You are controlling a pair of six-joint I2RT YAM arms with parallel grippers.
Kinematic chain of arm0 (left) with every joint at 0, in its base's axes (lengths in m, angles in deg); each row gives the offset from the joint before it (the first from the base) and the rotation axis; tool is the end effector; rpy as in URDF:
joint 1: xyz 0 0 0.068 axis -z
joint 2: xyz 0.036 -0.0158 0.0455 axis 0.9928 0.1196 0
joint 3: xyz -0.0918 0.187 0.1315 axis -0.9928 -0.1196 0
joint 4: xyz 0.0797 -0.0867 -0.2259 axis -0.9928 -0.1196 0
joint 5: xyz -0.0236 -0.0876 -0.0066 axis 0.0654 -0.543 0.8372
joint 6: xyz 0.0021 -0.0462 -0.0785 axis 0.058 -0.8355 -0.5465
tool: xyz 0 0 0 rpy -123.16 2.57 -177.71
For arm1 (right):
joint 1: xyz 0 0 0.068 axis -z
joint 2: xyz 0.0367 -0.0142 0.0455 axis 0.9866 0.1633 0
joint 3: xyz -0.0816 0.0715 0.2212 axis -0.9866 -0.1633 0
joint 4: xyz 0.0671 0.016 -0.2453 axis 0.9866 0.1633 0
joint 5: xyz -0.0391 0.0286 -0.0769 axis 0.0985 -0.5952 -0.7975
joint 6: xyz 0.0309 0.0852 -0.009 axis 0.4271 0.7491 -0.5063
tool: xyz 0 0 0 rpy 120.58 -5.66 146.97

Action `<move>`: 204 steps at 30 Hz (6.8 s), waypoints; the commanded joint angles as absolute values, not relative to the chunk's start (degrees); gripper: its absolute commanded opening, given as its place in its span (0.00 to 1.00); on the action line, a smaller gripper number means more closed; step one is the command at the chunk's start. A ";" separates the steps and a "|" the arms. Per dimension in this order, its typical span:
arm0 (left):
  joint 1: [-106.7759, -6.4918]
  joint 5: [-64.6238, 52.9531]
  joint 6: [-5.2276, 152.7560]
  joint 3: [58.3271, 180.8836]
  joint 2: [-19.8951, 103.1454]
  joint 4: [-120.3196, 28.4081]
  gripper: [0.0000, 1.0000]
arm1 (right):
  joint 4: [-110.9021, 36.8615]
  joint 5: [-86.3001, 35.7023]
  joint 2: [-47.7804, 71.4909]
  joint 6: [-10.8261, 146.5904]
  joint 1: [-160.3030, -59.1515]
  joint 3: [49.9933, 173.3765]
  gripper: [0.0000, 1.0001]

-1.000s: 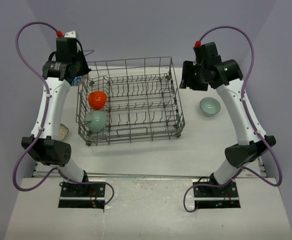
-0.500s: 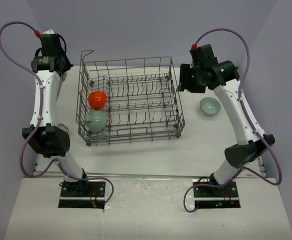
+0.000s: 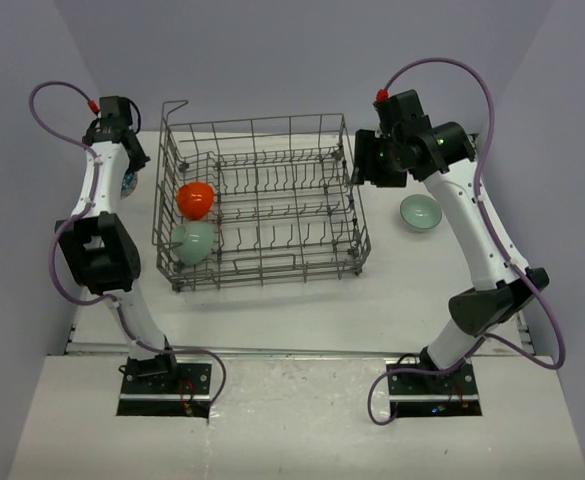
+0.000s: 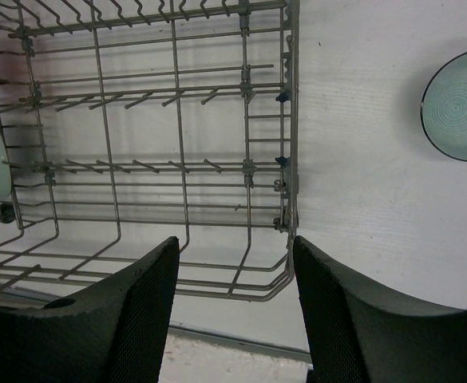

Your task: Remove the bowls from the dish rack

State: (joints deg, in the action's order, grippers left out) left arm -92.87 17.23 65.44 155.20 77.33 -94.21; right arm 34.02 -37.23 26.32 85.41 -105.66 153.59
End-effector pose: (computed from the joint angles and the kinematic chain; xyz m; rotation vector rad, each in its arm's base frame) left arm 0.4355 0.0959 0.2639 -0.7272 2.2973 0.2327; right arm 0.3120 0.1392 0.3753 0.0184 2.4559 0.2936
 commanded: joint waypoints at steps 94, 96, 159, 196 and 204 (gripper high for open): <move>-96.40 4.63 58.01 145.79 72.31 -89.98 0.64 | -7.38 -2.18 69.64 103.34 -124.81 171.31 0.77; -96.40 4.10 58.01 144.91 71.86 -89.72 0.64 | -7.12 -3.05 69.29 103.34 -124.55 171.93 0.77; -86.91 -12.95 57.75 146.93 77.22 -86.03 0.60 | -30.50 2.31 73.16 108.53 -120.77 166.48 0.74; -87.97 -15.76 59.24 149.04 79.69 -85.50 0.61 | -46.32 6.43 80.11 119.07 -118.22 168.85 0.00; -88.67 -17.88 57.75 147.98 79.51 -82.95 0.61 | -44.82 7.05 73.34 116.80 -118.48 167.19 0.00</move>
State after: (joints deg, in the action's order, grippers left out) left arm -89.11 -12.95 59.13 147.60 79.67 -85.93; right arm -44.38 6.04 80.88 118.74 -118.69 167.55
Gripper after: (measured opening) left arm 0.611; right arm 0.109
